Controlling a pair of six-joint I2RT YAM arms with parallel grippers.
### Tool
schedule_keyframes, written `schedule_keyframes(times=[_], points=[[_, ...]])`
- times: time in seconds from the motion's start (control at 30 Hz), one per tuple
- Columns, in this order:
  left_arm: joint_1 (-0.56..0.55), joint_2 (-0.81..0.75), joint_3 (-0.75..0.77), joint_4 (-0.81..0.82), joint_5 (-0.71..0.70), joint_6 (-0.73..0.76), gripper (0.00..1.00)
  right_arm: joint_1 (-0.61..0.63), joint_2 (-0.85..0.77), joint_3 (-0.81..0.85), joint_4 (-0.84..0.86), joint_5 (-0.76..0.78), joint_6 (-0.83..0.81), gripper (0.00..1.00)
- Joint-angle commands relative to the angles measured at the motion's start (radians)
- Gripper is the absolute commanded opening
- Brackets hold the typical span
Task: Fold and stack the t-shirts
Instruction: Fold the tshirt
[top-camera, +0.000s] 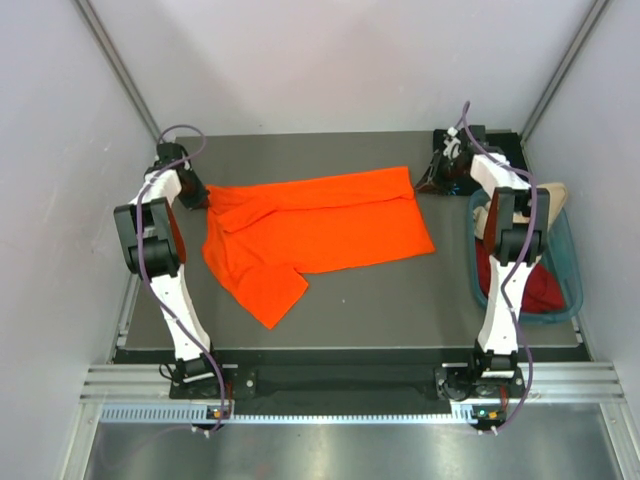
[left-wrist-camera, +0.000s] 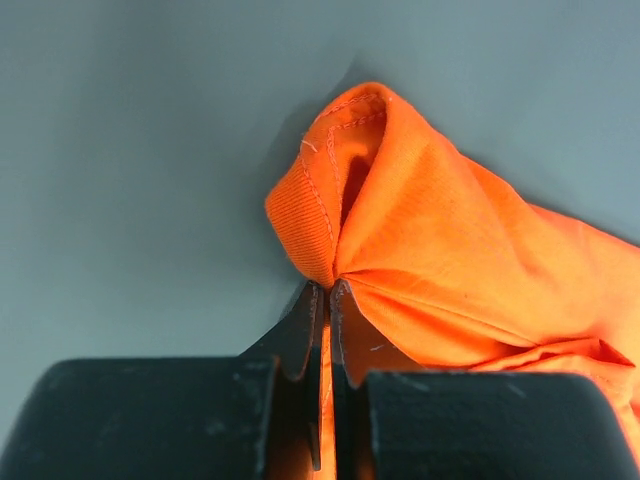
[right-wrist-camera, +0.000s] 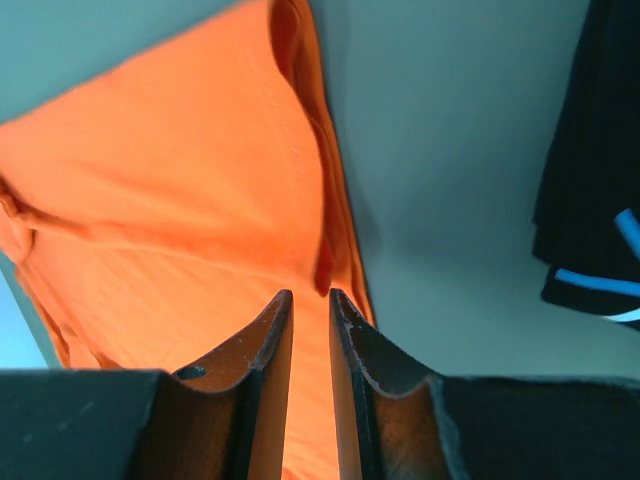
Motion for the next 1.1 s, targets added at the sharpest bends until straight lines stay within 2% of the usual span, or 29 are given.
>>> schedule_keyframes(times=[0.0, 0.03, 0.07, 0.2, 0.3, 0.5, 0.63, 0.77, 0.9, 1.07], points=[[0.015, 0.006, 0.068, -0.032, -0.049, 0.048, 0.03, 0.013, -0.071, -0.013, 0.02, -0.007, 0.012, 0.22], [0.015, 0.006, 0.077, -0.053, -0.048, 0.047, 0.05, 0.015, -0.069, -0.011, 0.017, -0.008, 0.015, 0.22], [0.013, 0.004, 0.085, -0.064, -0.04, 0.047, 0.17, 0.015, -0.069, -0.013, 0.016, -0.008, 0.016, 0.22], [0.012, -0.048, 0.071, -0.087, -0.028, 0.016, 0.43, 0.045, -0.076, -0.028, 0.011, -0.02, 0.013, 0.23], [0.009, -0.108, 0.031, -0.1, -0.009, -0.008, 0.48, 0.051, -0.095, -0.067, 0.03, -0.016, 0.007, 0.25], [-0.017, -0.238, -0.096, -0.087, 0.06, -0.051, 0.43, 0.058, -0.1, -0.11, 0.053, -0.034, -0.004, 0.25], [-0.046, -0.301, -0.191, -0.054, 0.109, -0.074, 0.35, 0.059, -0.097, -0.108, 0.05, -0.011, -0.018, 0.25], [-0.066, -0.306, -0.269, -0.023, 0.173, -0.126, 0.28, 0.059, -0.065, -0.091, 0.062, -0.011, -0.024, 0.2], [-0.066, -0.303, -0.364, 0.041, 0.199, -0.168, 0.26, 0.059, -0.051, -0.093, 0.105, 0.019, -0.016, 0.15], [-0.066, -0.297, -0.392, 0.046, 0.186, -0.16, 0.25, 0.053, -0.057, -0.099, 0.166, 0.085, 0.002, 0.11]])
